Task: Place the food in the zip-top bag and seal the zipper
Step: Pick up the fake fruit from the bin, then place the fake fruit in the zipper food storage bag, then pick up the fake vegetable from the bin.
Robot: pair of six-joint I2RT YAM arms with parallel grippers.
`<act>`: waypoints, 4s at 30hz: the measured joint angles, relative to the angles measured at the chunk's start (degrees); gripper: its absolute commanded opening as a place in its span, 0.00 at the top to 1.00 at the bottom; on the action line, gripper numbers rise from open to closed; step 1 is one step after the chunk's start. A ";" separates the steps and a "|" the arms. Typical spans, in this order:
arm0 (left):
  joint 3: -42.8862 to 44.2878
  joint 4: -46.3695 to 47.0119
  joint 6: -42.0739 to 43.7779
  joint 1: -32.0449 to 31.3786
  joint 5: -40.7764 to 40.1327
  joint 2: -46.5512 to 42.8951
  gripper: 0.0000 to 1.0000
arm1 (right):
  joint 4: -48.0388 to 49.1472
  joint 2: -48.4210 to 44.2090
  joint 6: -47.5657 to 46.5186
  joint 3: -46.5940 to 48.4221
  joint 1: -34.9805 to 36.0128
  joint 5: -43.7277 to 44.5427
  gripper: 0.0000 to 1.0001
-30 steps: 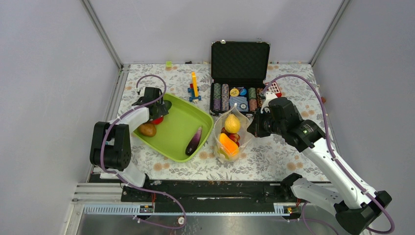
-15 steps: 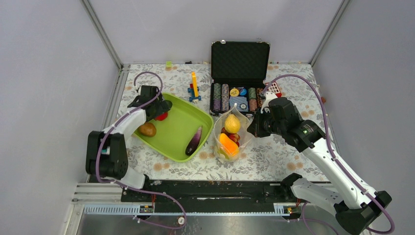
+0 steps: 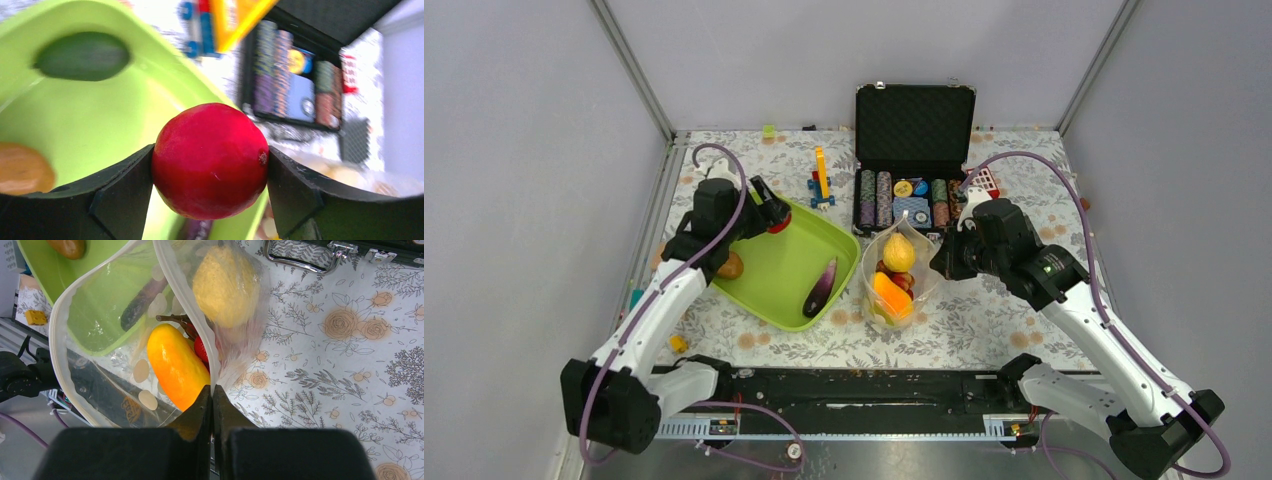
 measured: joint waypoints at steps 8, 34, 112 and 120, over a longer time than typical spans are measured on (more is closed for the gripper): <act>1.66 6.49 2.38 -11.47 14.12 -4.09 0.64 | 0.00 0.24 0.00 -0.02 0.00 -0.15 1.00; 15.76 7.21 17.38 -35.43 29.59 9.49 0.07 | 0.87 -0.83 0.00 -1.51 0.00 -1.64 1.00; -4.63 -8.13 -13.46 6.51 -34.27 13.53 0.01 | 0.96 -1.20 -0.04 -2.40 0.00 -1.68 0.99; -3.52 -7.91 -13.55 8.15 -32.94 17.42 0.01 | 0.96 -1.25 -0.04 -2.47 0.00 -1.66 0.99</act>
